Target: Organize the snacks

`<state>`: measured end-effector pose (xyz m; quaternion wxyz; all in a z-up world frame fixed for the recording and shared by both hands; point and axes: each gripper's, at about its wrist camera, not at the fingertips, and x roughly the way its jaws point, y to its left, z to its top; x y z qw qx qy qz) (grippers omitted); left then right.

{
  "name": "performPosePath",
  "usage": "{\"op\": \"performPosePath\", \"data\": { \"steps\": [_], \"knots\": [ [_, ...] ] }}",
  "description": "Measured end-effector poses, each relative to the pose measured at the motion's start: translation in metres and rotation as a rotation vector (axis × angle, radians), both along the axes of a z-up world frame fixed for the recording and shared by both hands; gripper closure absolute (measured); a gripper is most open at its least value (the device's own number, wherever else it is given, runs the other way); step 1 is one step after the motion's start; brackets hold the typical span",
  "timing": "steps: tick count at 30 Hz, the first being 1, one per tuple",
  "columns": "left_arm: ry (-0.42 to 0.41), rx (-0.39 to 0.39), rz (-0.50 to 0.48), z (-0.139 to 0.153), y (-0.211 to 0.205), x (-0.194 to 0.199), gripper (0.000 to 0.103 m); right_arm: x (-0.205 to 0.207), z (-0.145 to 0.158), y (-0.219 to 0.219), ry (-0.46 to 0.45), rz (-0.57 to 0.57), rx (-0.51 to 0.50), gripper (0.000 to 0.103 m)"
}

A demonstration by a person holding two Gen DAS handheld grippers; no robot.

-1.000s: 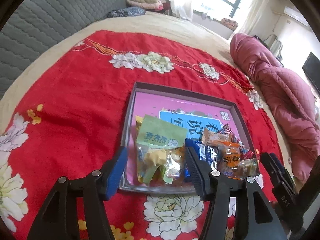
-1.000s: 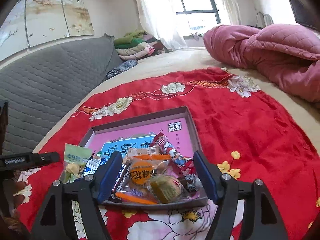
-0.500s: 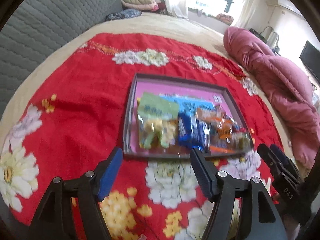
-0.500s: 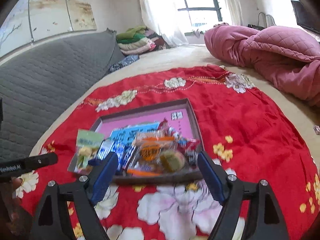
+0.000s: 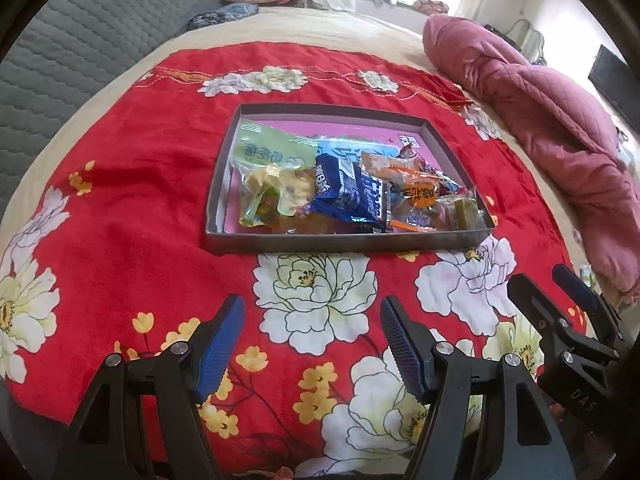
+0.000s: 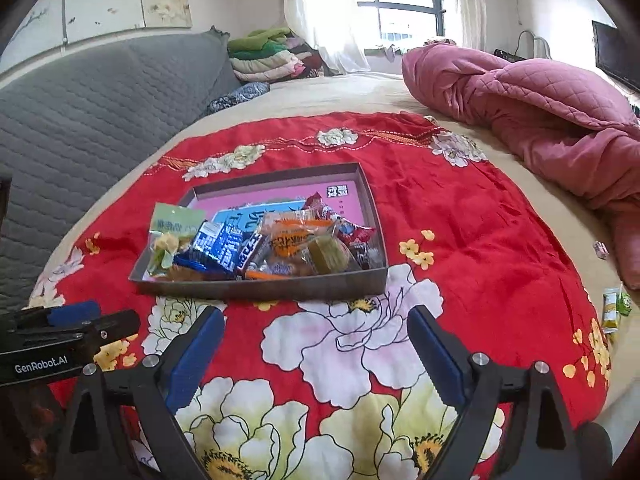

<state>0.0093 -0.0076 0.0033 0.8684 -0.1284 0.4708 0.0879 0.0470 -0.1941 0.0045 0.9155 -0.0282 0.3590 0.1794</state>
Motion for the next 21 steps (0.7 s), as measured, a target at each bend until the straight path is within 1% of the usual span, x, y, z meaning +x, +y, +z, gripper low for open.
{"op": "performPosePath", "data": {
  "steps": [9, 21],
  "knots": [
    [0.013, -0.011, -0.007, -0.0026, -0.0016, 0.0010, 0.031, -0.0048, -0.0035, 0.0046, -0.001, 0.016, -0.028, 0.010],
    [0.031, -0.014, -0.005, -0.0065, -0.0012, 0.0025, 0.031, -0.0051, -0.0058, 0.0049, 0.006, 0.018, -0.028, 0.010]
  ]
}}
